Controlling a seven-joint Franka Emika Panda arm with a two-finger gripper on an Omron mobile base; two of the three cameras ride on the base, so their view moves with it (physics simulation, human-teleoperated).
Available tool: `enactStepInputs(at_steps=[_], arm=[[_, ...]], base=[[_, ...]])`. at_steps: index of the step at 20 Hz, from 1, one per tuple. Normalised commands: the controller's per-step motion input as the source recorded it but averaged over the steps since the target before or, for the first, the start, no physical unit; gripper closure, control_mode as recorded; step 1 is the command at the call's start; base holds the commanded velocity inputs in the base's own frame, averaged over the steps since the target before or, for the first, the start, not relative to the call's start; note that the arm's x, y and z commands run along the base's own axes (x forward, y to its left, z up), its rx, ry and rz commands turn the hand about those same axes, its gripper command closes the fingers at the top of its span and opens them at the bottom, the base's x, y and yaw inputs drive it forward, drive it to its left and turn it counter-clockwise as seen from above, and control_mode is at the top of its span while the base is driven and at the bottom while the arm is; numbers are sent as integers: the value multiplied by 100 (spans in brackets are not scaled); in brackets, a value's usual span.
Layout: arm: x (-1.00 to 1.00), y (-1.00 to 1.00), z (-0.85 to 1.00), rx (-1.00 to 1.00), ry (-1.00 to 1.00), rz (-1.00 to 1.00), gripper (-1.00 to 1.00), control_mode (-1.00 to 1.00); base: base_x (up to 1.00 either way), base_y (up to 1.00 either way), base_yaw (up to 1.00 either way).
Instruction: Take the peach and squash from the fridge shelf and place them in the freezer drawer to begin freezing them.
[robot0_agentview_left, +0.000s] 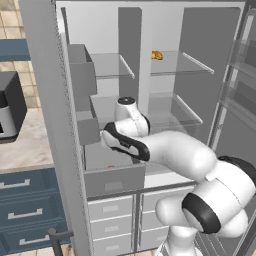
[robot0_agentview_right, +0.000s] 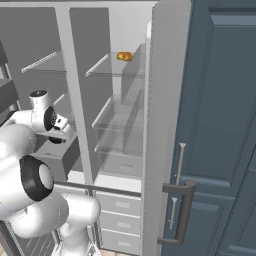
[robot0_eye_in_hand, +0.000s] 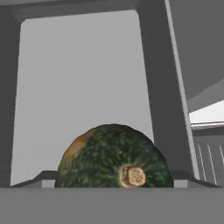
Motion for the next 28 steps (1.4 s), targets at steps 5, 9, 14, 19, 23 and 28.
enactStepInputs(at_steps=[5, 9, 14, 19, 23, 28], arm=[[13, 24, -58, 0, 10, 3, 100, -100], [8, 20, -43, 0, 5, 0, 100, -100], [0, 11, -42, 0, 1, 0, 100, -100], [0, 2, -48, 0, 0, 0, 100, -100], [-2, 3, -41, 0, 0, 0, -100, -100], [-12, 2, -2, 0, -4, 0, -100, -100]], base=[[0, 0, 0], [0, 0, 0], [0, 0, 0], [0, 0, 0], [0, 0, 0], [0, 0, 0]])
